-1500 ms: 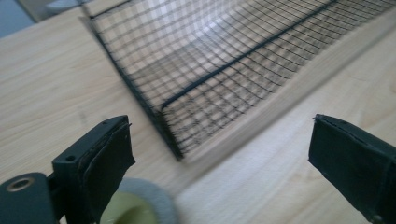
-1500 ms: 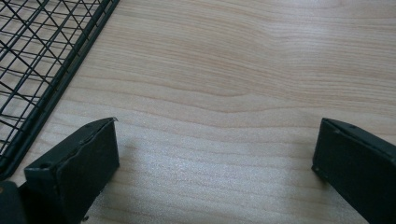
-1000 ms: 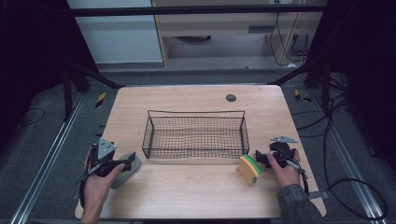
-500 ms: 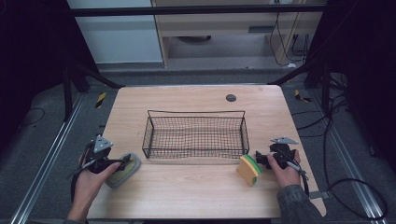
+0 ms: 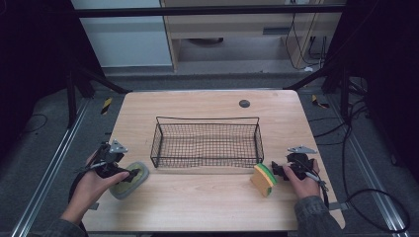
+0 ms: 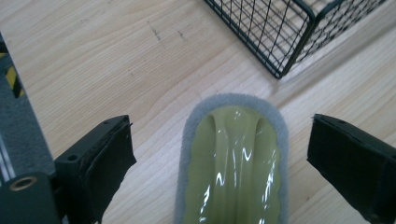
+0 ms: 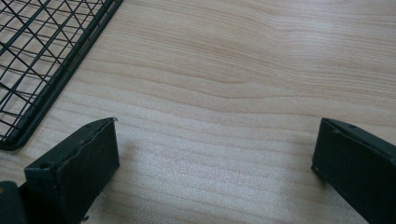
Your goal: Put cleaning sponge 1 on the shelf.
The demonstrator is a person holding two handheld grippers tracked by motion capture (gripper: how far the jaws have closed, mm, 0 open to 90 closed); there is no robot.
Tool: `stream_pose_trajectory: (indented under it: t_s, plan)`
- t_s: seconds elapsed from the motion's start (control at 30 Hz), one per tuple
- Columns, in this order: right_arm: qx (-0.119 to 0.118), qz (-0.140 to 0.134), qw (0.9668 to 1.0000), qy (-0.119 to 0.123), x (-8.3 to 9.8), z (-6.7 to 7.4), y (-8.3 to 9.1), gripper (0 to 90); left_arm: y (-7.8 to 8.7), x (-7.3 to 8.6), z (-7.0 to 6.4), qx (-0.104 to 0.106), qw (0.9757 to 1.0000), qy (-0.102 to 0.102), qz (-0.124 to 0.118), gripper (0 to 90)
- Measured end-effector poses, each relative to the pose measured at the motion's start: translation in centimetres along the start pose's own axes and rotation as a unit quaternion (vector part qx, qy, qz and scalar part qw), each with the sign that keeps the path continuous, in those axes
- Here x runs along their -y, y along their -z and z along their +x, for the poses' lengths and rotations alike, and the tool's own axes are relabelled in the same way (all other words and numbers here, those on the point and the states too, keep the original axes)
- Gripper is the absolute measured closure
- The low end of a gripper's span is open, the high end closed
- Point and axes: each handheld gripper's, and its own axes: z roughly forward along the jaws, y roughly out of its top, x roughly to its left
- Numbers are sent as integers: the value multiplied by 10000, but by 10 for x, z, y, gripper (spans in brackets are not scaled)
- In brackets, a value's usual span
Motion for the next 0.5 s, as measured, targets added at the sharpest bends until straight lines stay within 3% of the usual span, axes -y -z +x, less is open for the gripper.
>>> stream_pose_trajectory:
  t_s: [0.23, 0.5]
  plan:
    - [4, -10, 10000, -2, 2, 0, 2, 7, 9, -9, 5, 160, 9993, 6, 343, 95]
    - [-21, -5, 10000, 20, 7, -1, 7, 7, 5, -16, 9, 349, 9966, -98, 744, 155]
